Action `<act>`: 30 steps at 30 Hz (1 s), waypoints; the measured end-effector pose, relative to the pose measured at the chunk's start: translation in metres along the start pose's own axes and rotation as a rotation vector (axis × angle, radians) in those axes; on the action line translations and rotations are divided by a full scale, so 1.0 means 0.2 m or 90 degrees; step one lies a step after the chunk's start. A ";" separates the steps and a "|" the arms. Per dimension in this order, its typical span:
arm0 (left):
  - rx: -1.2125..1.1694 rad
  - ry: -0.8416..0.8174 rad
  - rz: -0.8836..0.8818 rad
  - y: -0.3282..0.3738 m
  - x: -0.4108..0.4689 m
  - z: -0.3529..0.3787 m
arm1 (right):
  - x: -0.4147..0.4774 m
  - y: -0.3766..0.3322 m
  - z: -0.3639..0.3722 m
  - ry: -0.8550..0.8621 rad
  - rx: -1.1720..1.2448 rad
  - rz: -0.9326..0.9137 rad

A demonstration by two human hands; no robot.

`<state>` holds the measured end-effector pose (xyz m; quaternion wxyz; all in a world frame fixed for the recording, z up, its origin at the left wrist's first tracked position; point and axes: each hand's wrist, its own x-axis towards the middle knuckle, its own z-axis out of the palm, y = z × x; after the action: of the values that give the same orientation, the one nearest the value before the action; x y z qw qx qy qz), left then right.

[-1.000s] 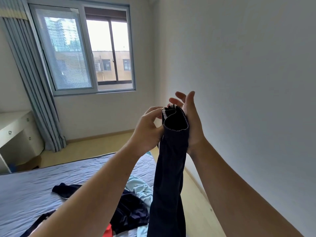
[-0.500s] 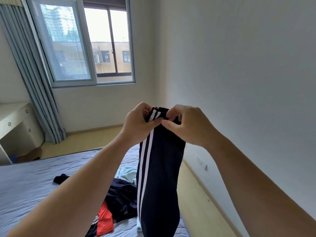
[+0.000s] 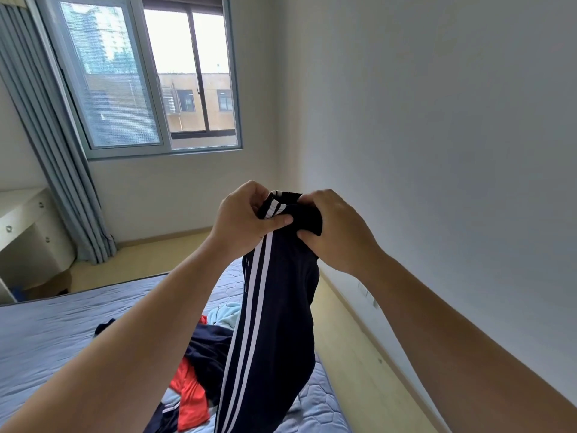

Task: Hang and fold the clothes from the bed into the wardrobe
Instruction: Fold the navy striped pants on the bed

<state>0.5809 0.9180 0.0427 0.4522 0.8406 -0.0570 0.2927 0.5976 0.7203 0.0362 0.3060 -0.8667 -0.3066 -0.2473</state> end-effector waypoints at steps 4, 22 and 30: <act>-0.014 -0.022 -0.004 -0.03 0.01 -0.01 | 0.01 0.02 0.01 -0.072 -0.057 0.024; -0.214 -0.168 -0.155 -0.34 0.18 -0.14 | 0.31 0.17 0.04 -0.306 0.064 0.114; -0.330 -0.495 -0.277 -0.49 0.33 -0.14 | 0.45 0.34 0.14 -0.482 0.399 0.251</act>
<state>0.6580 1.0091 0.0191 0.6415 0.7399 -0.1153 -0.1663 0.7137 0.7311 0.0458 0.4588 -0.8035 -0.2864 0.2489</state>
